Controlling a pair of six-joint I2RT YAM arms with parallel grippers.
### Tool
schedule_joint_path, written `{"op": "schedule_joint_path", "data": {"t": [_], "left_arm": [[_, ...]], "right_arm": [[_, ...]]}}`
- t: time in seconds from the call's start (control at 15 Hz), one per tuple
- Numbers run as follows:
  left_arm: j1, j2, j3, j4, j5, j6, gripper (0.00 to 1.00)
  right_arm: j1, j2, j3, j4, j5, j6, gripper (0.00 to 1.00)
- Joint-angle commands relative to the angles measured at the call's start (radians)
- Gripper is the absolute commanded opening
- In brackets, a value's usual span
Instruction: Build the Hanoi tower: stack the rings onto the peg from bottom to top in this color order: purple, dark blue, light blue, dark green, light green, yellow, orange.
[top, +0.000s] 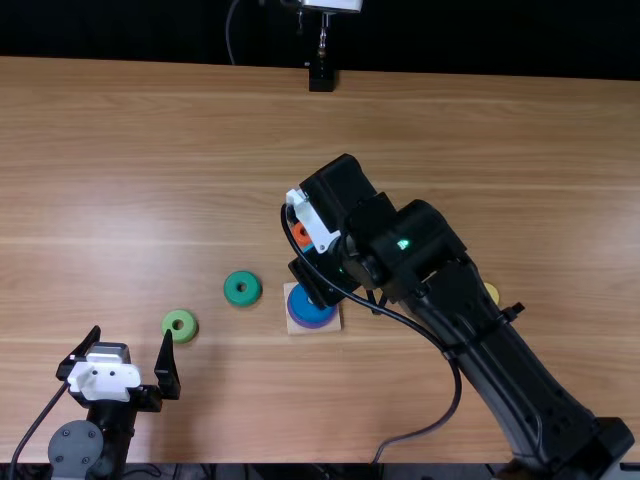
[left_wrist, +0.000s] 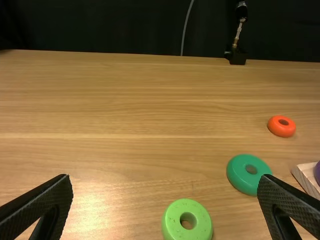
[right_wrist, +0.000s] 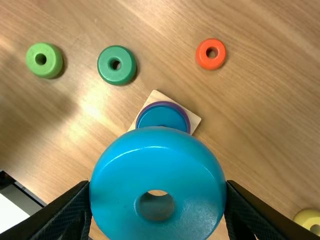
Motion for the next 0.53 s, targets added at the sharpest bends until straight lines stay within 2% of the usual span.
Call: {"op": "schedule_joint_path", "data": {"t": [0.0, 0.47], "left_arm": [[0.008, -0.012, -0.053, -0.015, 0.011, 0.006, 1.00], [0.008, -0.012, -0.053, -0.015, 0.009, 0.006, 1.00]], "right_arm": [[0.013, -0.019, -0.017, 0.002, -0.002, 0.007, 0.00], [0.016, -0.015, -0.022, 0.011, -0.002, 0.011, 0.00]]}}
